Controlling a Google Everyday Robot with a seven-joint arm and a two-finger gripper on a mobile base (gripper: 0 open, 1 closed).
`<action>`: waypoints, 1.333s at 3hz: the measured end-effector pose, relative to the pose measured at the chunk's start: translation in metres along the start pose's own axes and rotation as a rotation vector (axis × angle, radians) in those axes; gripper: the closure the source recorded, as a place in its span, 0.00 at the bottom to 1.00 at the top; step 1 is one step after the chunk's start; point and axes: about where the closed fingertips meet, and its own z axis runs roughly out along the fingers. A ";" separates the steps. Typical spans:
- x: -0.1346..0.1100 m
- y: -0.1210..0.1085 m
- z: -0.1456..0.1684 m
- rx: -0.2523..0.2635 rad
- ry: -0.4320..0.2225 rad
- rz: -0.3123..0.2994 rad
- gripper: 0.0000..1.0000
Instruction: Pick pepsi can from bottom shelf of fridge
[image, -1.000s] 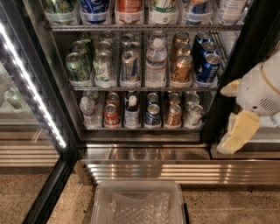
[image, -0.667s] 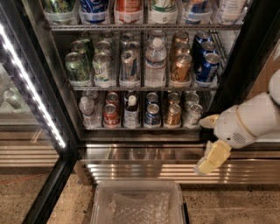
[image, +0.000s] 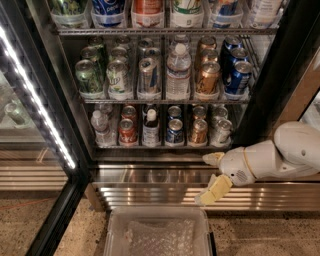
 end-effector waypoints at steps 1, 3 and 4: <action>0.000 0.000 0.000 0.000 0.001 0.000 0.00; 0.007 -0.039 0.052 0.049 -0.240 0.059 0.00; 0.001 -0.087 0.078 0.111 -0.375 0.072 0.00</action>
Offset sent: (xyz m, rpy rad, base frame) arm 0.0125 0.0210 -0.0530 0.1731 -0.0180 -0.1247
